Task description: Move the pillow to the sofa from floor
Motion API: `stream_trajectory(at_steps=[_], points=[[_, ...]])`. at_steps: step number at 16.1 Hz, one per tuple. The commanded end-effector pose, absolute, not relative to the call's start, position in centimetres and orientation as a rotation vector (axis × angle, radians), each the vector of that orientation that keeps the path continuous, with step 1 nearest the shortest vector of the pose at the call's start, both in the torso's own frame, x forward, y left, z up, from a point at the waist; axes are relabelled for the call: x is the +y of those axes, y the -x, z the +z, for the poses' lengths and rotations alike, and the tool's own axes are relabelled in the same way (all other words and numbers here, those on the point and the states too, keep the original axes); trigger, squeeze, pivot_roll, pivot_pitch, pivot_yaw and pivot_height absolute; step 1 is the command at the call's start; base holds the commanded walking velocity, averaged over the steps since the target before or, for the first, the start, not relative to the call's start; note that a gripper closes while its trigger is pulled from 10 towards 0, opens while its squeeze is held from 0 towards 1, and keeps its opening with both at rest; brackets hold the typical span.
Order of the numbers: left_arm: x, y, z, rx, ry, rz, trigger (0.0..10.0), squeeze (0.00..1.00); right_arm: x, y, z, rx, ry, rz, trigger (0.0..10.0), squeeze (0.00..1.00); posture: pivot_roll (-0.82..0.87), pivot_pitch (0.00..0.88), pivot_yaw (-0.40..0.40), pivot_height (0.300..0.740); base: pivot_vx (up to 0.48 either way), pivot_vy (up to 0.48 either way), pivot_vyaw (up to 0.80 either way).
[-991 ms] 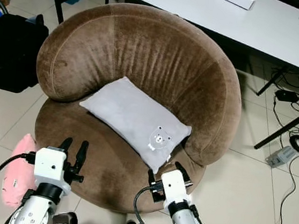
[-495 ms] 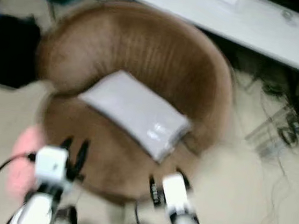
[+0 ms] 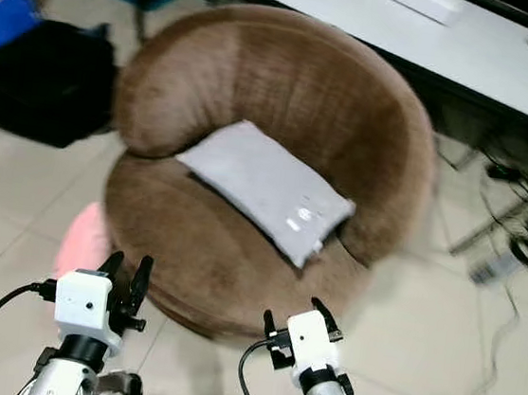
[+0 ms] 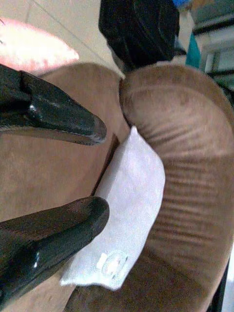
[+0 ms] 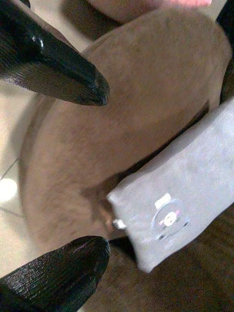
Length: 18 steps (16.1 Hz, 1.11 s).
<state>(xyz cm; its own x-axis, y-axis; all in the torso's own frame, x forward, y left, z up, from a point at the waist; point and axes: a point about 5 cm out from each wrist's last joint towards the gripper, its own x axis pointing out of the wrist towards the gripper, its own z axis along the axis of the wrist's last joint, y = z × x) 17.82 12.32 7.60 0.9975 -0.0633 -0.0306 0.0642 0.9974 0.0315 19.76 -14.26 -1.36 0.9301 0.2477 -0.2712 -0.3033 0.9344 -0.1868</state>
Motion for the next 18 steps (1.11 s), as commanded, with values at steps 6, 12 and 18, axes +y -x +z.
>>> stream_trajectory(at_steps=[6, 12, 18], points=[[11.8, -17.2, 7.6, 0.039, -0.009, -0.067, 10.0, 0.00, -15.3, -19.3, -1.4, 0.270, 0.235, 0.267, 10.0, 0.00, 0.06, 0.174, -0.136, 0.740, -0.189, 0.000, 0.00], [16.5, -22.7, 5.5, 0.076, -0.024, -0.066, 10.0, 0.00, -15.3, -19.3, -1.4, 0.280, 0.240, 0.269, 10.0, 0.00, 0.06, 0.164, -0.136, 0.740, -0.148, 0.000, 0.00], [16.4, -23.8, 6.2, 0.053, -0.015, -0.078, 10.0, 0.00, -15.2, -19.5, -1.4, 0.286, 0.241, 0.273, 10.0, 0.00, 0.06, 0.156, -0.137, 0.740, 0.000, 0.000, 0.00]])
